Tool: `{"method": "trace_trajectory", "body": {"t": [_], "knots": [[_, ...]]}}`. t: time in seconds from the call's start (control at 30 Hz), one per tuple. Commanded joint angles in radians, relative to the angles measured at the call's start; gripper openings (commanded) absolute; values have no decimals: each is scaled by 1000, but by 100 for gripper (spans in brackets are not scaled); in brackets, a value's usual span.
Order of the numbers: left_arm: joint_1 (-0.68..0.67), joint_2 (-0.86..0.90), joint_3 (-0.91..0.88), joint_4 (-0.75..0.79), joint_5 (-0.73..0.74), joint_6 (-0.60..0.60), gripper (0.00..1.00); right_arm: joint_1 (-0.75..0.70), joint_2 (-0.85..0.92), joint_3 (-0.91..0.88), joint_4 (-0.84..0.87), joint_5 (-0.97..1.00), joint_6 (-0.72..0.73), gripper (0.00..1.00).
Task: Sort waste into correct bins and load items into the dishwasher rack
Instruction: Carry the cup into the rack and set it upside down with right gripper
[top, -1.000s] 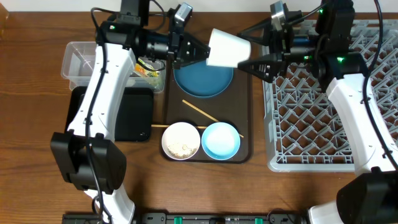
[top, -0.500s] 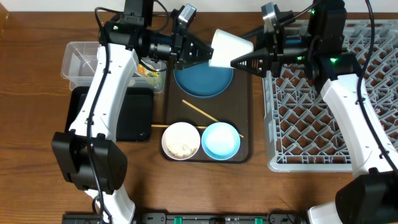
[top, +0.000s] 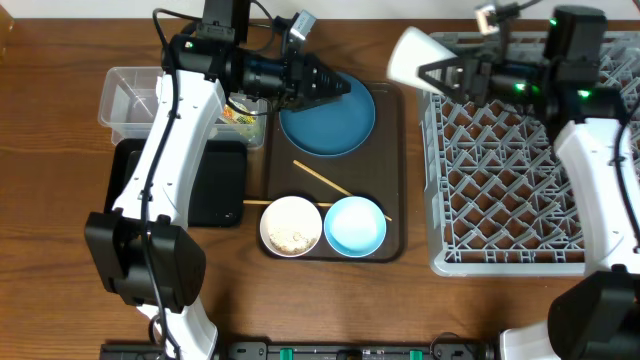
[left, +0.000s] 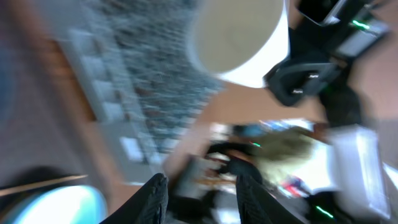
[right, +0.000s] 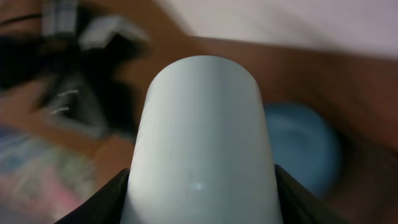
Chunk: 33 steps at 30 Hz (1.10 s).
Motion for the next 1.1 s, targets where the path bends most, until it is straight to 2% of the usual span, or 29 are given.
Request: {"method": "trace_trajectory", "body": {"t": [0.0, 0.1, 0.2, 0.4, 0.53, 0.8, 1.07], "knots": [[-4, 0, 12, -2, -402, 18, 39, -19, -61, 22, -109, 346, 53, 47], [-23, 0, 12, -2, -660, 18, 39, -16, -86, 80, -267, 531, 68, 46], [-59, 0, 12, -3, -857, 18, 39, 0, -89, 167, -438, 672, 68, 46], [-118, 0, 11, -18, -1082, 18, 39, 79, -89, 251, -737, 893, 108, 47], [-133, 0, 11, -26, -1145, 18, 40, 139, -61, 246, -877, 952, 124, 47], [-133, 0, 11, -53, -1167, 18, 39, 180, 28, 215, -988, 993, 143, 49], [-133, 0, 11, -67, -1166, 18, 39, 164, 35, 50, -915, 948, 120, 45]]}}
